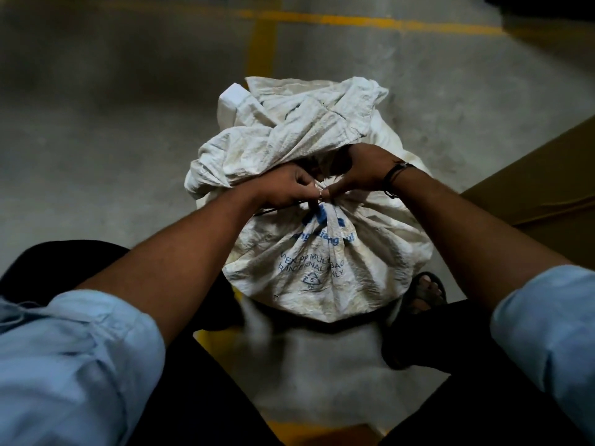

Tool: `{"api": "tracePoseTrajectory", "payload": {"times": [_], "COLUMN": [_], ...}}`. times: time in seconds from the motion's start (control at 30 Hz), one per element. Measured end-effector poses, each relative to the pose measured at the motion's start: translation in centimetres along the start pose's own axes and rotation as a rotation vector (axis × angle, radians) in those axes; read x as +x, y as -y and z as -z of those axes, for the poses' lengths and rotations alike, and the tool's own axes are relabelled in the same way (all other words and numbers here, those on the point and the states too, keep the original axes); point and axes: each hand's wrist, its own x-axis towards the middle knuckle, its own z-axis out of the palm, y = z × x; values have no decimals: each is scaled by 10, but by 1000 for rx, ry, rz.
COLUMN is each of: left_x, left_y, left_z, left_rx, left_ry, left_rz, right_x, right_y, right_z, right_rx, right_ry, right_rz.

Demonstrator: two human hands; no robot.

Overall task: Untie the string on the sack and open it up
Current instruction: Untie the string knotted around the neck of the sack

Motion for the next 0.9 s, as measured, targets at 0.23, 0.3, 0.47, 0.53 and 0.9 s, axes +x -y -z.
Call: {"api": "tracePoseTrajectory", "payload": {"times": [0.23,0.3,0.47,0.53,0.9], "left_x": [-1,-1,1,2,1], "left_y": [1,1,2,4,6], "left_z": [-3,-5,-6,-6,-6], "left_rx": [-22,-37,-38,-45,-73], "left_ry": [7,10,8,10,-1], "left_rz": [4,2,-3,-5,-9], "right_x": [0,0,1,1,3], "right_y": [-2,-2,-3,-4,-6], "right_z": [3,1,3,4,3], "right_rx": [-29,-40,-60,-60,-57], "right_ry": [13,6,6,7,21], "right_rz": [1,2,18,19,-16]}}
